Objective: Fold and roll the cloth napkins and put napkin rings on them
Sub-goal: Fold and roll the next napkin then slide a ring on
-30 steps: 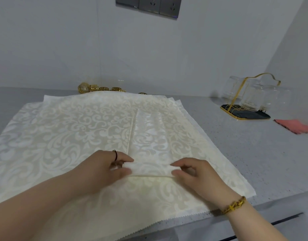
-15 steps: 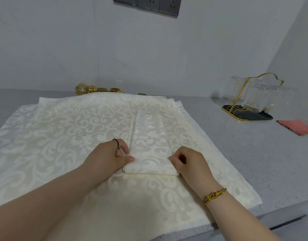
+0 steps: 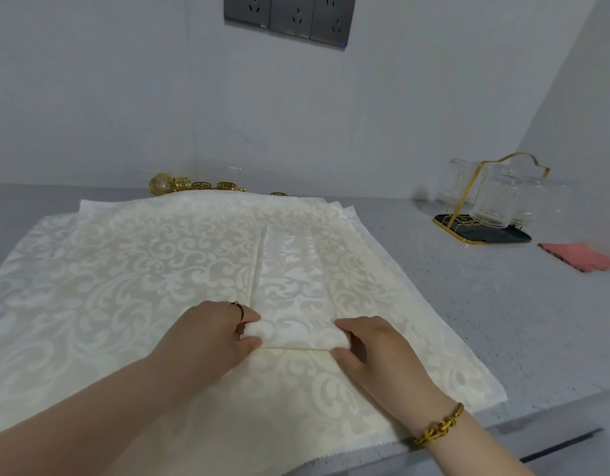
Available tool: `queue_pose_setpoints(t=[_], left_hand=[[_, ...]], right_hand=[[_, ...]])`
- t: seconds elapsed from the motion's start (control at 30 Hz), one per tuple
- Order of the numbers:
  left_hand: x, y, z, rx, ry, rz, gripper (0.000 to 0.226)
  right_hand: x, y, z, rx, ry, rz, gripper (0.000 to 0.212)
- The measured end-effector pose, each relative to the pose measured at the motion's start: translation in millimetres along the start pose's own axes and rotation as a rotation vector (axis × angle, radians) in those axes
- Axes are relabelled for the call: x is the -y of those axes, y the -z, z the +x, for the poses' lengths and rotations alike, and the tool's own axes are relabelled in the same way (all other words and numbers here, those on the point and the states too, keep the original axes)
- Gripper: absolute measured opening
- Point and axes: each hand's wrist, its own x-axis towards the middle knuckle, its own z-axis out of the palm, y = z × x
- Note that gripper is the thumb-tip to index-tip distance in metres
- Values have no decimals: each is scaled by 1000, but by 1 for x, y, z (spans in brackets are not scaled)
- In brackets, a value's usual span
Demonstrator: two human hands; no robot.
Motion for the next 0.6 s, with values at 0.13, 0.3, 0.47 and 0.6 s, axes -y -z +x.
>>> queue_pose_setpoints(t=[0.13,0.3,0.47,0.6], left_hand=[[3,16,-4,198,48,-150,25],[14,18,5,250,210,-365,45],[22,7,12,83,216,-249,52],[18,5,9,-116,127,-165,23]], right_hand=[[-2,12,-2,107,44,143,25],[-2,14,16,280,-110,332,33],[2,4,35,230,-253,489,20],[3,-5,44,89,-348,450,17]])
